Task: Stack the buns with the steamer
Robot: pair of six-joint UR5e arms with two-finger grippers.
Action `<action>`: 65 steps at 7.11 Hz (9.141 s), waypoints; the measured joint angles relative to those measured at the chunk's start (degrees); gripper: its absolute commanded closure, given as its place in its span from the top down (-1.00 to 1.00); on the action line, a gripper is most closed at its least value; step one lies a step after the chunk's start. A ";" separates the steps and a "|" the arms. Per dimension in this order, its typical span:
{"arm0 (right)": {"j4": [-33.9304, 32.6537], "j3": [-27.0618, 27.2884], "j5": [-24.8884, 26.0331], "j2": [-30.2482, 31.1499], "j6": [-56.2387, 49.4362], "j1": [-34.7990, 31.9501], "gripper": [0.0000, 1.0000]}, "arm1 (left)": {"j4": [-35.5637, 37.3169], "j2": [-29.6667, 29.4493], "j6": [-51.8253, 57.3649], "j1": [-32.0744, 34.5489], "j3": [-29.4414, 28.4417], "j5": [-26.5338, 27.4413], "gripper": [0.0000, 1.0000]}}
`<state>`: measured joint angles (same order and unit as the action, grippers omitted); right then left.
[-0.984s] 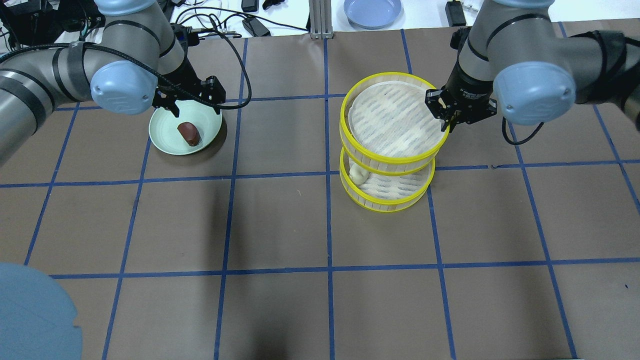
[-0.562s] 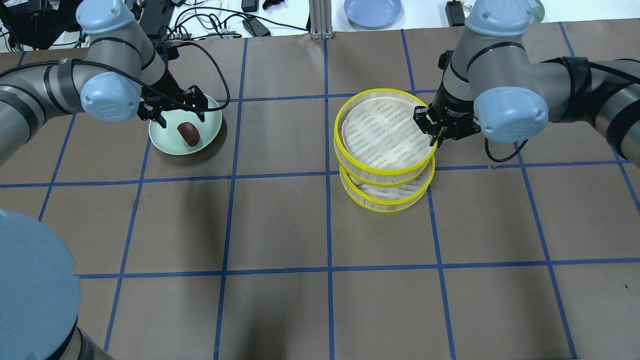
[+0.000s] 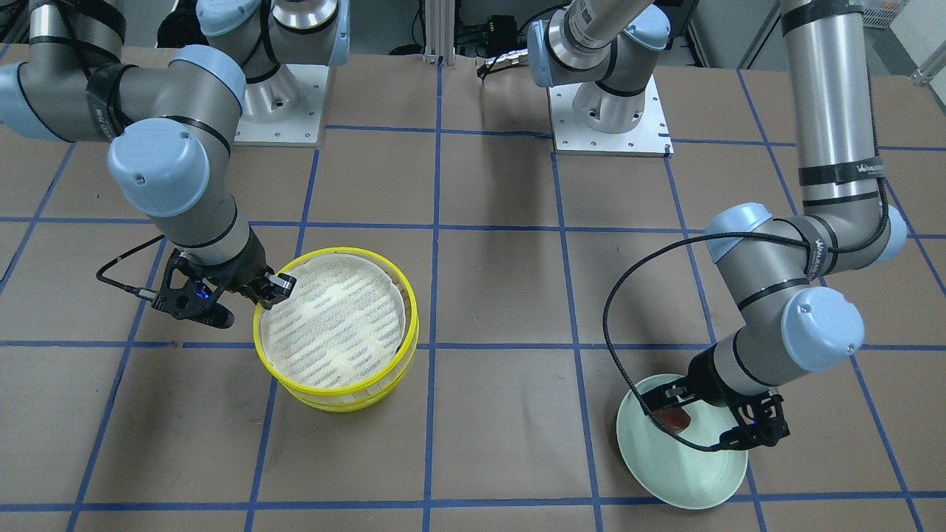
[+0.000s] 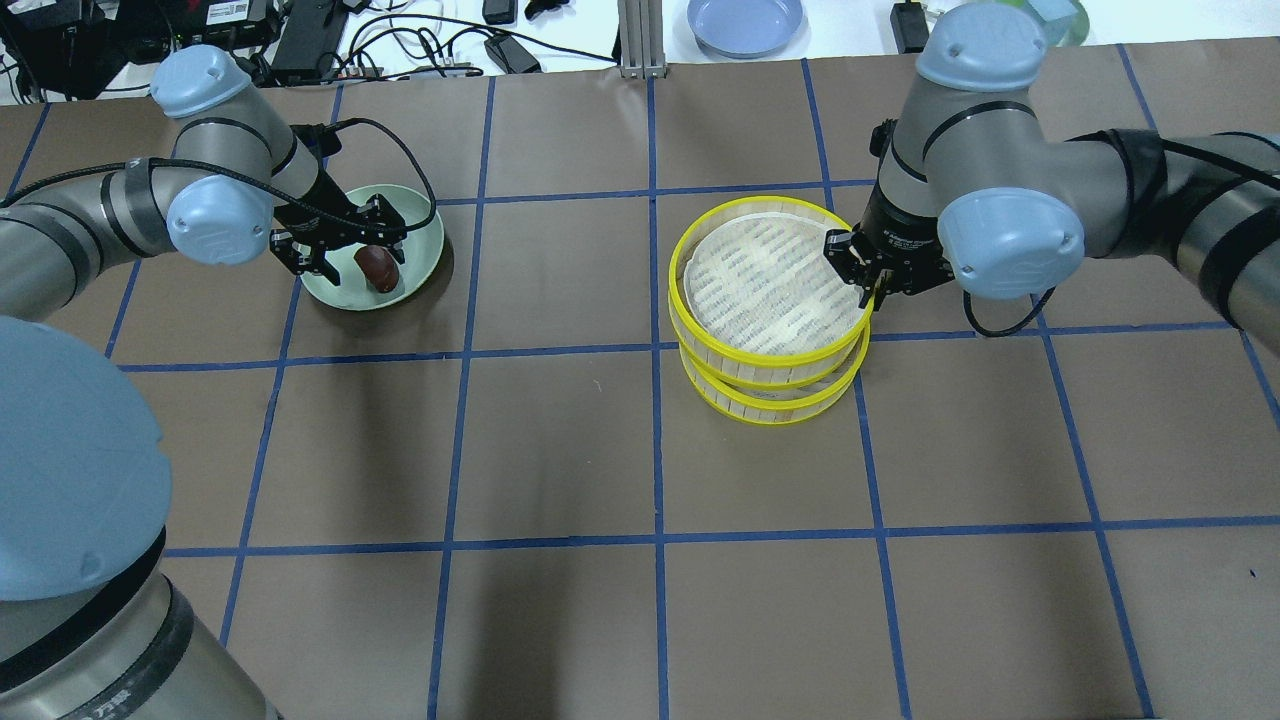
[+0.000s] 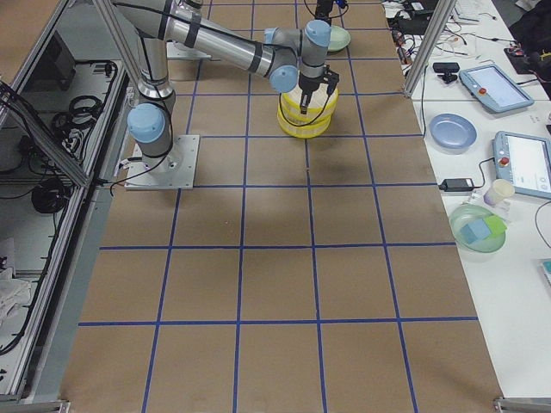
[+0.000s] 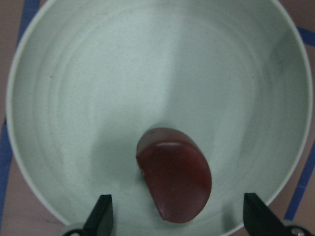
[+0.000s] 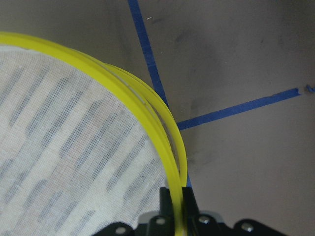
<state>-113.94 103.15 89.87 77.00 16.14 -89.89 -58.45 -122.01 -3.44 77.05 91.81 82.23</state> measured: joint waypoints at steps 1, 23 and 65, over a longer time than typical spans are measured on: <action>0.08 0.03 0.23 0.00 -0.04 0.06 -1.00 | 0.57 -0.86 -1.23 -0.03 -0.18 -1.78 -0.57; 1.10 0.42 1.28 0.01 1.08 0.45 -0.61 | 0.27 8.56 -9.87 4.89 -1.24 -4.62 -1.00; 26.38 -17.99 -0.06 14.94 -16.88 1.12 1.00 | -21.21 28.00 4.80 9.51 -2.53 7.84 1.00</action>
<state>-87.56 85.17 89.80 91.93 -0.75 -88.77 -79.67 -94.01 1.36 86.56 89.28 90.06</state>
